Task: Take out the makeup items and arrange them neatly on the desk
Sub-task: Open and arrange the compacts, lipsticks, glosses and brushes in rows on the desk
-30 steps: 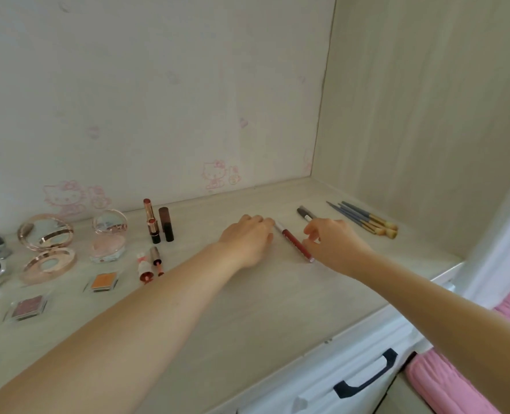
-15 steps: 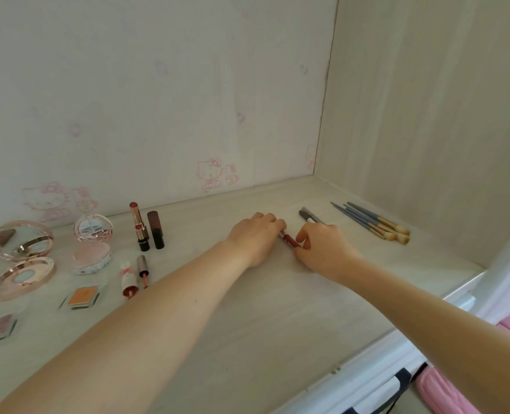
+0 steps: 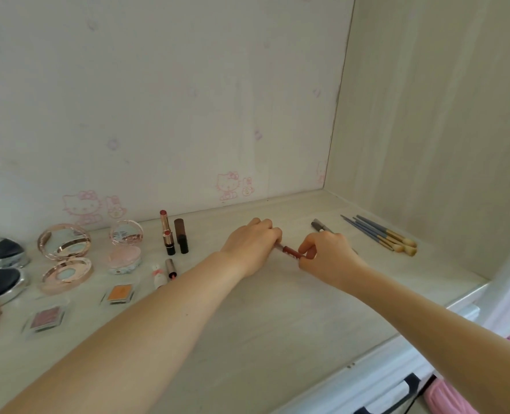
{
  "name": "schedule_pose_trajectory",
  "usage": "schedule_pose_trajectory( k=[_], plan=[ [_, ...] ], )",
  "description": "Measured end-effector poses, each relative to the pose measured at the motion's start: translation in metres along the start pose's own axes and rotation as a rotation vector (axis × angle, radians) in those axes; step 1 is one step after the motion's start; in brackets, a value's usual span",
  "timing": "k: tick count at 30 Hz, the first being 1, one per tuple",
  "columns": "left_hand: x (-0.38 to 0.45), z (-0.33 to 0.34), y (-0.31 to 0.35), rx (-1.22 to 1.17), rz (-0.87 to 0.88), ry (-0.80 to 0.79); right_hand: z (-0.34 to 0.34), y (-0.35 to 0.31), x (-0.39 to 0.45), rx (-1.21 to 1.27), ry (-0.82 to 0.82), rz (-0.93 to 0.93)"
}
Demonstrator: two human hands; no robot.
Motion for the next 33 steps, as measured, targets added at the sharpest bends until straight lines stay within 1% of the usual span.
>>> schedule_pose_trajectory(
  k=[6, 13, 16, 19, 22, 25, 29, 33],
  plan=[
    [-0.031, -0.035, -0.025, -0.043, -0.026, 0.022, -0.008, -0.046, -0.010, 0.065, 0.012, -0.057],
    [-0.083, -0.076, -0.064, -0.110, -0.086, -0.006, -0.004, -0.105, -0.024, 0.189, 0.007, -0.139],
    [-0.106, -0.090, -0.085, -0.186, -0.108, -0.024, 0.005, -0.128, -0.028, 0.268, 0.002, -0.158],
    [-0.132, -0.102, -0.107, -0.306, -0.159, -0.052, 0.015, -0.148, -0.033, 0.353, -0.028, -0.193],
    [-0.158, -0.111, -0.128, -0.459, -0.246, -0.066, 0.026, -0.171, -0.037, 0.373, -0.052, -0.240],
    [-0.180, -0.119, -0.148, -0.582, -0.317, -0.044, 0.037, -0.194, -0.040, 0.446, -0.064, -0.269],
    [-0.207, -0.129, -0.170, -0.770, -0.385, -0.004, 0.054, -0.224, -0.043, 0.611, -0.090, -0.294],
    [-0.231, -0.131, -0.186, -1.042, -0.499, 0.067, 0.072, -0.248, -0.042, 0.761, -0.066, -0.307]
  ],
)
Point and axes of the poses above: each hand's wrist, its own x-axis towards the middle knuckle, its own z-axis out of the palm, y = z × x, the point moved 2 cm from there along x, towards the middle knuckle, and after that the axes turned 14 degrees about -z, right-handed, at the moved point
